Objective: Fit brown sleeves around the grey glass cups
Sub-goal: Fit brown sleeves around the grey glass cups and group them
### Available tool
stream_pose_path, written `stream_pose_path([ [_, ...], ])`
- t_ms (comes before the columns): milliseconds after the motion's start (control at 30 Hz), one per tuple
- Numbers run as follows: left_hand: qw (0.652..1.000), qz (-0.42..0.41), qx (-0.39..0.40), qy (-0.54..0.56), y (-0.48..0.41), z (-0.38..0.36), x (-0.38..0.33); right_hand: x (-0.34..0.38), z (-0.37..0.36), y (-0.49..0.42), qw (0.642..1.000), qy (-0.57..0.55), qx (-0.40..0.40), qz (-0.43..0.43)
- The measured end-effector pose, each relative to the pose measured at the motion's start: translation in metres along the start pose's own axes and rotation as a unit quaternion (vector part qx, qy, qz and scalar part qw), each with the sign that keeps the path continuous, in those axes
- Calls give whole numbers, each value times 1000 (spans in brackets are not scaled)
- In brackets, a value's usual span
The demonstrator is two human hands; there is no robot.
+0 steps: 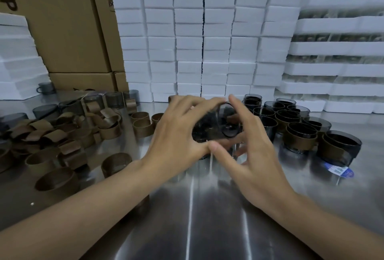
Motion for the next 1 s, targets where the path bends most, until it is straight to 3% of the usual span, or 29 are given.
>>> stream_pose_path([
  [67, 998, -52, 24, -19, 1, -3, -4, -3, 2, -1, 1000, -6, -17, -21],
  [333, 991, -64, 114, -1, -4, 3, 2, 0, 3, -3, 998, -36, -37, -31],
  [467, 987, 7, 161, -7, -12, 16, 16, -2, 6, -4, 992, -88, -60, -67],
  [667, 977, 185, 101, 5, -21, 52, 74, -9, 7, -7, 982, -132, -85, -109],
  [733, 968, 235, 84, -41, -15, 58, 97, -11, 7, -8, 981, -135, -85, -113],
  [833, 940, 272, 147, -140, -2, 58, 119, -9, 6, -7, 981, -137, -75, -113],
  [1000, 886, 229, 234, -328, 6, 53, 118, -6, 6, -8, 984, -128, -62, -108],
])
Point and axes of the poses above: each hand's wrist, its own y-axis away from the middle knuckle, its own z-axis out of the back of the hand, x = y × z, the point moved 3 cm from there along -y, towards the middle knuckle, and after that the axes turned 2 degrees about y, right-handed, at the moved point
